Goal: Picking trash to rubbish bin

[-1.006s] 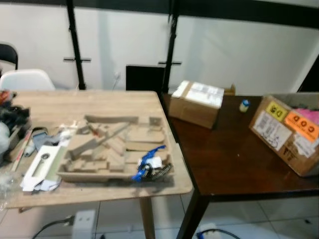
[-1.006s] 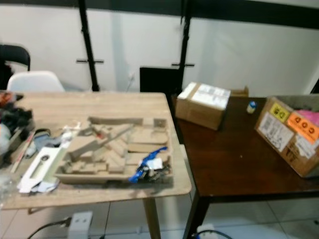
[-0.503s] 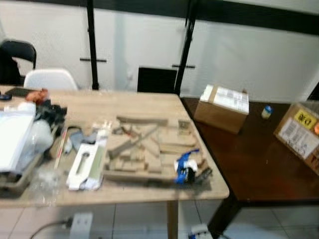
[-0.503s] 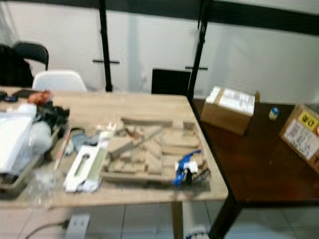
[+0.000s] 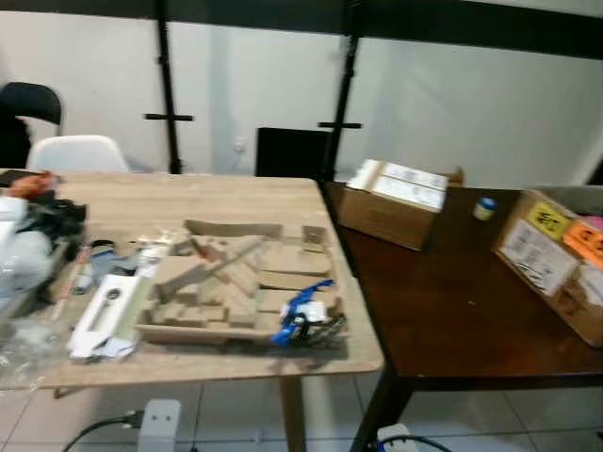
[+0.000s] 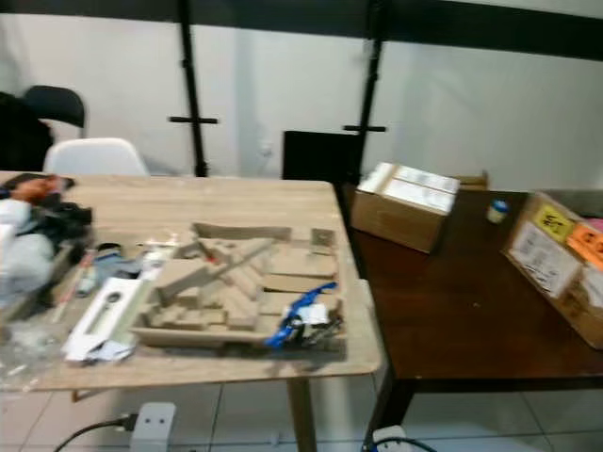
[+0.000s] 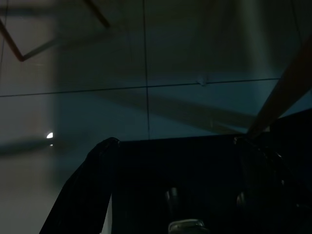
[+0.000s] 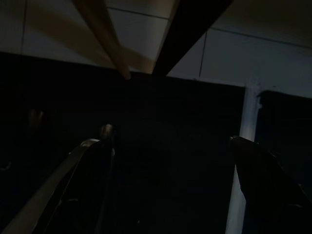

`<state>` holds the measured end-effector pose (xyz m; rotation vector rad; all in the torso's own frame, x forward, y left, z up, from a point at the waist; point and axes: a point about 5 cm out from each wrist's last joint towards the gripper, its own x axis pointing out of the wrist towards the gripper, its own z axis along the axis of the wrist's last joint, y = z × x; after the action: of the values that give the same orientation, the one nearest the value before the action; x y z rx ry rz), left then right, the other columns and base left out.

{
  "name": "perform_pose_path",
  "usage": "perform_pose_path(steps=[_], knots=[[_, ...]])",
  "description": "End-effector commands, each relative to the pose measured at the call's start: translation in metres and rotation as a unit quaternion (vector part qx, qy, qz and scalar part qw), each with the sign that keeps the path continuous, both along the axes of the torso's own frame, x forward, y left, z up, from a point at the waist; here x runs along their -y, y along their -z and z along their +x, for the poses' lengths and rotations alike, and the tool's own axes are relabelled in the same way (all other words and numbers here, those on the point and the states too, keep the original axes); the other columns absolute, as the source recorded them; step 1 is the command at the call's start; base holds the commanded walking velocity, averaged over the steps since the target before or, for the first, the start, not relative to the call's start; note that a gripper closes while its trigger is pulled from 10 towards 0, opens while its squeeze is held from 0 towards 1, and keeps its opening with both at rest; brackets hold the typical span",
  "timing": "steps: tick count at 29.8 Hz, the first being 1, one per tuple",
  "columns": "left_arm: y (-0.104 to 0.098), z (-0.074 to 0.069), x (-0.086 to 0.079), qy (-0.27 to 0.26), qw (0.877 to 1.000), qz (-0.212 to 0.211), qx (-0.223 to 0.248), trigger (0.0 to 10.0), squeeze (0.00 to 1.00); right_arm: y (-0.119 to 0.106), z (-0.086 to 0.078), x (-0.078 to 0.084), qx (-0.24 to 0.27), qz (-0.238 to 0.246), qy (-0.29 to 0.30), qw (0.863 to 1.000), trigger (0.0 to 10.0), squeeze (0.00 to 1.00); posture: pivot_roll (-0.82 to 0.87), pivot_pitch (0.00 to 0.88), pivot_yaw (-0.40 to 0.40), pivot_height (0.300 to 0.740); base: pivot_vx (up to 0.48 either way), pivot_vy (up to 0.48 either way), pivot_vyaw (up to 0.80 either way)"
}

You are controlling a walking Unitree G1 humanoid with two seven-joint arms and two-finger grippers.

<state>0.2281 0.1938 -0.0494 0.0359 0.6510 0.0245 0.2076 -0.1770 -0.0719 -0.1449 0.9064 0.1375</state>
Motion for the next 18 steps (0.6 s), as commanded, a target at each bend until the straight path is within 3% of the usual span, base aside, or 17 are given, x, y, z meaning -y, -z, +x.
perform_pose_path(steps=[1, 11, 16, 18], knots=[[0.003, -0.005, -0.004, -0.005, 1.000, 0.010, -0.008, 10.0, 0.00, 0.000, 0.000, -0.004, 0.000, 0.006, -0.003, 1.000, 10.0, 0.00, 0.07, 0.039, -0.059, 0.740, 0.000, 0.000, 0.00], [0.001, -0.005, -0.013, -0.025, 1.000, 0.007, -0.004, 10.0, 0.00, -0.003, 0.007, -0.007, 0.007, 0.007, -0.012, 1.000, 10.0, 0.00, 0.09, 0.007, -0.071, 0.740, 0.000, 0.000, 0.00], [0.000, -0.004, -0.016, -0.033, 0.999, 0.005, 0.001, 10.0, 0.00, -0.005, 0.010, -0.007, 0.010, 0.006, -0.015, 1.000, 10.0, 0.00, 0.09, 0.000, -0.077, 0.740, 0.000, 0.480, 0.00], [-0.003, -0.001, -0.018, -0.026, 0.999, 0.016, 0.011, 10.0, 0.00, -0.006, 0.011, -0.006, 0.011, 0.005, -0.018, 1.000, 10.0, 0.00, 0.09, 0.000, -0.075, 0.740, 0.000, 0.000, 0.00]])
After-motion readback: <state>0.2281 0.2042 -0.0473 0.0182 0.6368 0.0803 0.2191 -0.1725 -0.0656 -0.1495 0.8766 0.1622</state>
